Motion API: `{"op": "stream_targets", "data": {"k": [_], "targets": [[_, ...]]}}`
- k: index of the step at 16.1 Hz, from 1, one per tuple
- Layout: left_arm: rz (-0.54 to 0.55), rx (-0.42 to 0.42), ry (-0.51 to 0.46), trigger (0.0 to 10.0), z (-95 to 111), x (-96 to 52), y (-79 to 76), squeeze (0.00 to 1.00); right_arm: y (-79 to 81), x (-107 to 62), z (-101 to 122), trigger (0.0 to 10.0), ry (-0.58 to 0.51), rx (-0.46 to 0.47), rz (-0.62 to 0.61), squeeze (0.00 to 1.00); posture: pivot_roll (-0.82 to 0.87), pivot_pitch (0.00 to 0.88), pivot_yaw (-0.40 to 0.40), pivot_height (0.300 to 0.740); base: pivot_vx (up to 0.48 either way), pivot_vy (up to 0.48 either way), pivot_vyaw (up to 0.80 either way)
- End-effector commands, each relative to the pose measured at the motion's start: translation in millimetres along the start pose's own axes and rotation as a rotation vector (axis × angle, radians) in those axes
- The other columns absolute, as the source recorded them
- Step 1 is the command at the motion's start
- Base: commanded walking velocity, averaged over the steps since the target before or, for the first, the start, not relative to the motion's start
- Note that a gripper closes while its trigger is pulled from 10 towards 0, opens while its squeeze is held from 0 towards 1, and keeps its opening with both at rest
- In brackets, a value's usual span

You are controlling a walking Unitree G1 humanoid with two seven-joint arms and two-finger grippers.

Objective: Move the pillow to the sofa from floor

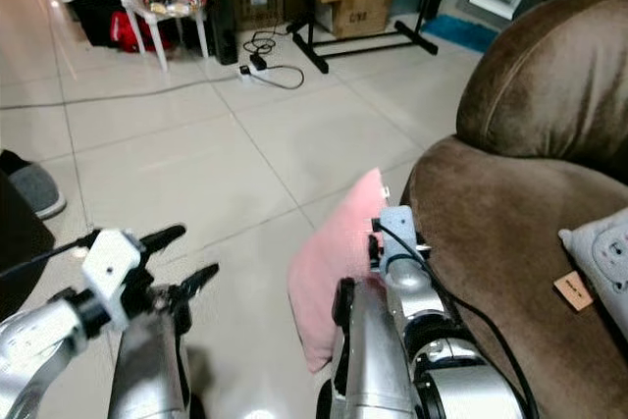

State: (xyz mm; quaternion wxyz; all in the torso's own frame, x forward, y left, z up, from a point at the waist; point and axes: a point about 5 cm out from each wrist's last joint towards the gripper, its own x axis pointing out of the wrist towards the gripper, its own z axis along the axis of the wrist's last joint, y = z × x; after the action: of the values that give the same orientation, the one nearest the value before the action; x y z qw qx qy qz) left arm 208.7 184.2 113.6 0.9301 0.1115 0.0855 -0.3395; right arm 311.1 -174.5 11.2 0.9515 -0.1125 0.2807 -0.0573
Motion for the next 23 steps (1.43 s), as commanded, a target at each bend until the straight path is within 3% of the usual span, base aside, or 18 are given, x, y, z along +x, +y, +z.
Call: {"op": "stream_targets", "data": {"k": [1,3,5,6,8,9,10,14,23], "targets": [[-0.010,0.008,-0.003,10.0,5.1,-2.1,-0.6,0.00,-0.7,0.8,2.0,10.0,-0.009,-0.051,-0.015,0.00,0.07,0.084,-0.023,0.410,0.000,0.000,0.00],[-0.034,-0.001,0.008,10.0,6.0,-4.9,-5.6,0.00,0.1,0.7,-1.6,10.0,0.000,-0.117,-0.013,0.00,0.06,0.097,-0.019,0.410,0.000,0.000,0.00],[-0.042,-0.010,0.016,10.0,6.1,-7.3,-10.3,0.00,4.3,-0.1,-6.0,8.7,0.018,-0.104,0.031,0.00,0.06,0.102,-0.025,0.410,0.000,0.000,0.00],[-0.044,-0.015,0.024,10.0,5.9,-8.3,-11.5,0.00,6.6,-0.8,-9.9,4.9,0.031,-0.128,0.039,0.00,0.07,0.106,-0.029,0.410,0.000,0.000,0.00],[-0.046,-0.018,0.033,10.0,6.0,-10.2,-12.9,0.00,8.0,-1.4,-13.4,4.0,0.043,-0.167,0.032,0.00,0.07,0.110,-0.032,0.410,0.000,0.000,0.00],[-0.046,-0.019,0.041,10.0,5.7,-12.4,-13.7,0.00,8.5,-1.5,-14.0,2.4,0.049,-0.172,0.027,0.00,0.08,0.111,-0.037,0.410,0.000,0.000,0.00],[-0.045,-0.020,0.048,10.0,5.2,-14.4,-14.6,0.00,10.4,-1.2,-12.1,0.1,0.047,-0.172,0.028,0.00,0.08,0.109,-0.041,0.410,0.000,0.000,0.00],[-0.047,-0.021,0.058,10.0,5.3,-16.3,-17.2,0.00,24.5,-1.6,-3.0,0.0,0.018,-0.169,0.089,0.00,0.09,0.106,-0.045,0.410,0.000,0.000,0.00],[-0.046,-0.024,0.063,10.0,4.5,-14.2,-14.2,0.00,29.6,-1.7,0.9,0.0,0.007,-0.158,0.116,0.00,0.09,0.081,-0.048,0.410,0.000,0.000,0.00]]}}
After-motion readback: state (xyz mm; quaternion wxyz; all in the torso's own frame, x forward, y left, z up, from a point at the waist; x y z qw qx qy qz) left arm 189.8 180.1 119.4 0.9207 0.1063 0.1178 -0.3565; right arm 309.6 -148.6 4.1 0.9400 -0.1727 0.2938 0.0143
